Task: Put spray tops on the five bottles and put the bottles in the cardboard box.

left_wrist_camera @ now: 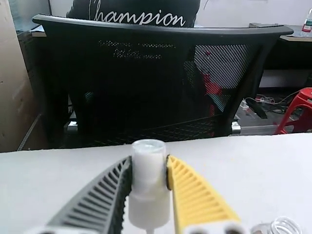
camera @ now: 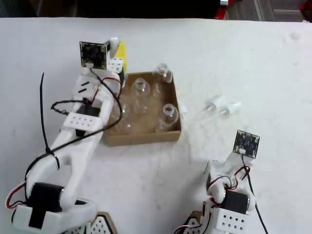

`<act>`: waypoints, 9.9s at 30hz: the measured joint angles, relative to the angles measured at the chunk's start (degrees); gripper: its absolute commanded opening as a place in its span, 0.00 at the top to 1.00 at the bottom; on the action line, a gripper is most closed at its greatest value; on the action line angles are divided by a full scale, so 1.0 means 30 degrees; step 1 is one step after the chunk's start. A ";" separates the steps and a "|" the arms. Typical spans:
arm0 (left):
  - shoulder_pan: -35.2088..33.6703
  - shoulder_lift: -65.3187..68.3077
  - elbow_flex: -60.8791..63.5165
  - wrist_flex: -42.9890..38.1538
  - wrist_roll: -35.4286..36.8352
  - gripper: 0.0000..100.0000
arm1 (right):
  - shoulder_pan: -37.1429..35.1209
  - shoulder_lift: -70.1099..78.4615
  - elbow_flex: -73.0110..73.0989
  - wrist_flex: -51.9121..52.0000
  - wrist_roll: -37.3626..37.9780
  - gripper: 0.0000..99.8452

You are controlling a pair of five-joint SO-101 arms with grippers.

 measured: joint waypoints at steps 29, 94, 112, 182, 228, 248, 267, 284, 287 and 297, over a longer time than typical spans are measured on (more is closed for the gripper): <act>0.0000 0.0000 0.4718 -0.5040 -0.0557 0.98 | 0.0000 0.0000 0.0000 0.0000 0.0000 0.87; -0.5363 0.0147 -1.2161 2.2388 0.3106 0.80 | 0.0000 0.0000 0.0000 0.0000 0.0000 0.87; -0.5245 2.2769 -3.8066 3.4081 0.3634 0.80 | 0.0000 0.0000 0.0000 0.0000 0.0000 0.87; -0.4835 -0.0703 -2.5670 3.7363 0.2901 0.98 | 0.0000 0.0000 0.0000 0.0000 0.0000 0.87; 0.0059 -1.7465 0.9319 -0.2520 0.5363 0.98 | 0.0000 0.0000 0.0000 0.0000 0.0000 0.87; 0.0059 -1.3480 1.0667 -0.6593 0.5304 0.98 | 0.0000 0.0000 0.0000 0.0000 0.0000 0.87; 0.1788 -1.3480 1.4212 -0.6593 0.1993 0.98 | 0.0000 0.0000 0.0000 0.0000 0.0000 0.87; 0.1875 -1.3480 1.7700 -1.0813 0.0645 0.98 | 0.0000 0.0000 0.0000 0.0000 0.0000 0.87; 0.1875 -1.3509 1.7729 -1.1136 0.0352 0.98 | 0.0000 0.0000 0.0000 0.0000 0.0000 0.87; 0.1875 -1.3509 1.7729 -1.1136 0.0234 0.98 | 0.0000 0.0000 0.0000 0.0000 0.0000 0.87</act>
